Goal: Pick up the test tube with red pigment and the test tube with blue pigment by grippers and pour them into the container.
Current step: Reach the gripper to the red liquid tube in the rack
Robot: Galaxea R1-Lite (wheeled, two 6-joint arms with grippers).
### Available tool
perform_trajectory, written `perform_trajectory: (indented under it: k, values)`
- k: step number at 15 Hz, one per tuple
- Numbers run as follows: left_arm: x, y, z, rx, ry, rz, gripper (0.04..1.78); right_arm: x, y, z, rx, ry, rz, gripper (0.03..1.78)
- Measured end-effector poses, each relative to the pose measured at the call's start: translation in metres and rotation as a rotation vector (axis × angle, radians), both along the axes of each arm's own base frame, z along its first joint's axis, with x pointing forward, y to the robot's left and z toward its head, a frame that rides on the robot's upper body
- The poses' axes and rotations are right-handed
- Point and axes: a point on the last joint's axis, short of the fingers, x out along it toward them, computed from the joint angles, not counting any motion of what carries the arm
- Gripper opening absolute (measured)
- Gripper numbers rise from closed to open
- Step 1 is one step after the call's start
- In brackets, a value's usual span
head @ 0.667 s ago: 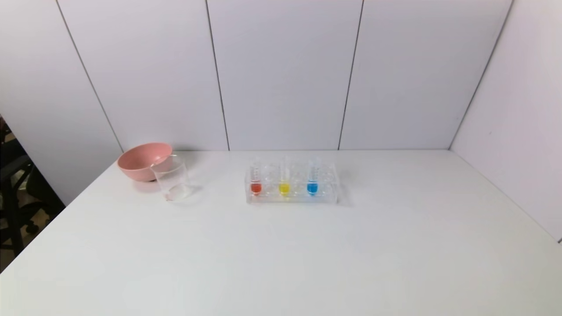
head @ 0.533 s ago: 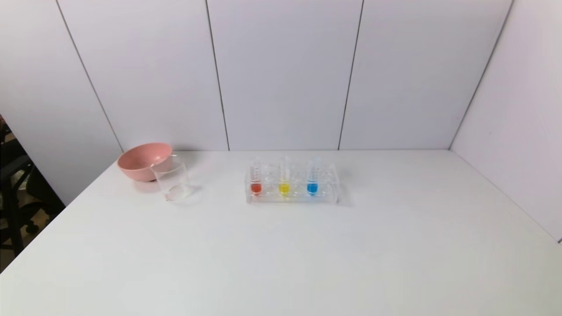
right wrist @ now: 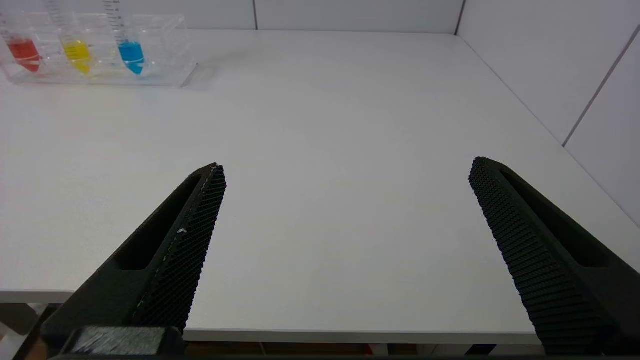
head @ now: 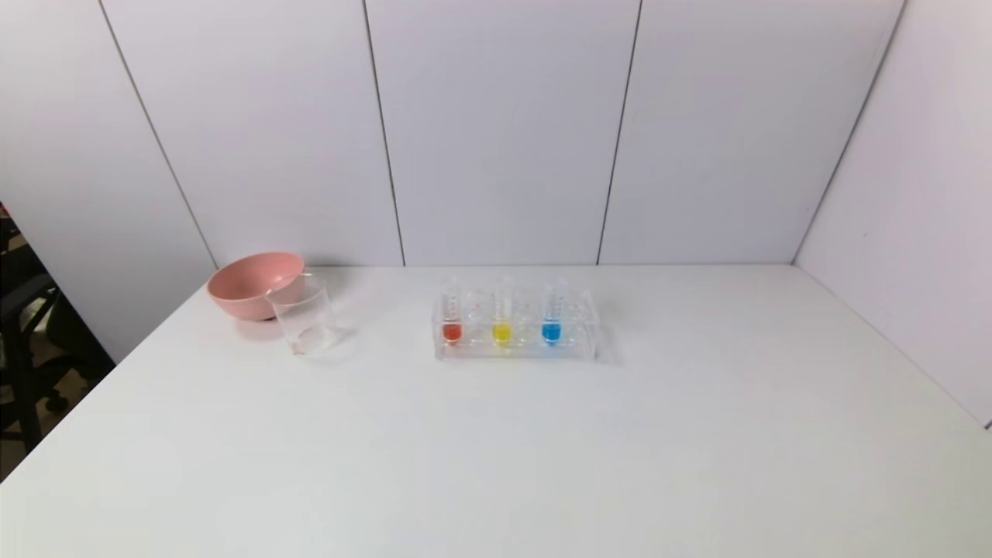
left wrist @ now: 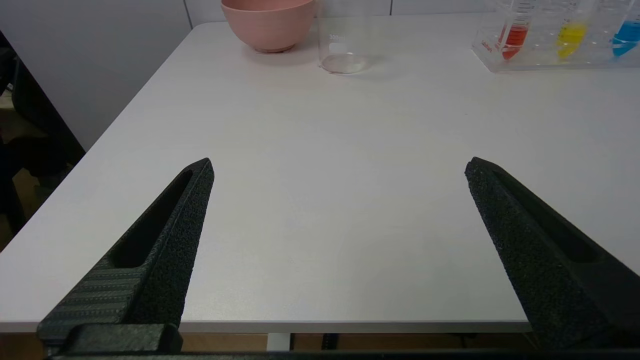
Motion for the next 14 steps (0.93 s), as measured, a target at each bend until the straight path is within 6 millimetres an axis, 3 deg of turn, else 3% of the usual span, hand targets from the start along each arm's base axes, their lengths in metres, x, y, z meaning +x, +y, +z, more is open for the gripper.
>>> perform_trajectory:
  k: [14]
  values:
    - [0.0, 0.0, -0.0001, 0.0, 0.001, 0.0, 1.76, 0.0, 0.0, 0.0, 0.0, 0.0, 0.0, 1.77]
